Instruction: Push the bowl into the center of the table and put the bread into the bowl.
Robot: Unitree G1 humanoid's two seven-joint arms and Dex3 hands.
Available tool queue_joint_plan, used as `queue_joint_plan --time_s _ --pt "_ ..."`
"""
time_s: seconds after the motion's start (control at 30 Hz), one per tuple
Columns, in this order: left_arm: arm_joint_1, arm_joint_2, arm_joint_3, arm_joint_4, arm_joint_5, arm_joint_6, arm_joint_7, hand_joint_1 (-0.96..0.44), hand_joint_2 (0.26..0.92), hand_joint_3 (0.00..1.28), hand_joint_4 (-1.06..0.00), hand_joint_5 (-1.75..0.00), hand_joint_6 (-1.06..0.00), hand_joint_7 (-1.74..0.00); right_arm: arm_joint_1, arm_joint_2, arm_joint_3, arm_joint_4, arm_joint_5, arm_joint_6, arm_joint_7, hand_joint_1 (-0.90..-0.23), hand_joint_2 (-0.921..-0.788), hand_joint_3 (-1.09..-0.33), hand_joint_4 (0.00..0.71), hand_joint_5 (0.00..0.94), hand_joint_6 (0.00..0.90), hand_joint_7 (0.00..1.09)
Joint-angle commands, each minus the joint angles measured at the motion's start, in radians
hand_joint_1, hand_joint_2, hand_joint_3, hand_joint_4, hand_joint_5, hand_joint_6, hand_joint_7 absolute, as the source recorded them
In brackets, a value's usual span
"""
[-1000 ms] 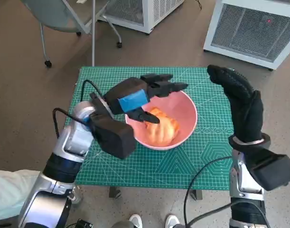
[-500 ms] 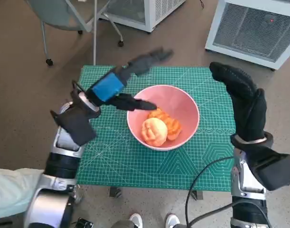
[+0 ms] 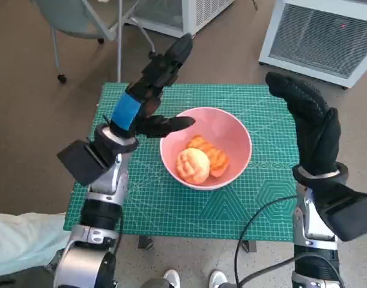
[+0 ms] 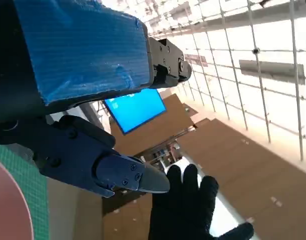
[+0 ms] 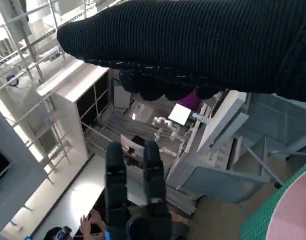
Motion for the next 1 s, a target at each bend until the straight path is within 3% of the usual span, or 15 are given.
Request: queue_joint_plan --time_s 0.03,0.43,1.0 --pt "0.028 -0.009 0.013 -0.027 -0.005 0.007 0.019 -0.69 0.921 0.23 -0.07 -0.01 -0.16 -0.01 -0.010 -0.009 0.000 0.010 0.003 0.013 0.001 -0.695 -0.921 -0.778 0.162 0.005 0.001 0.49" --pt "0.072 -0.029 0.021 -0.045 -0.009 -0.007 0.027 -0.70 0.921 0.25 -0.12 -0.03 -0.20 -0.03 -0.031 -0.009 0.008 0.026 -0.008 0.022 -0.004 -0.702 -0.921 -0.777 0.159 0.003 -0.001 0.51" --pt "0.115 -0.027 0.027 -0.061 0.013 -0.047 0.037 -0.71 0.921 0.30 -0.11 -0.01 -0.20 -0.04 -0.050 -0.009 0.015 0.042 -0.021 0.035 -0.012 -0.706 -0.921 -0.781 0.155 0.000 -0.001 0.48"
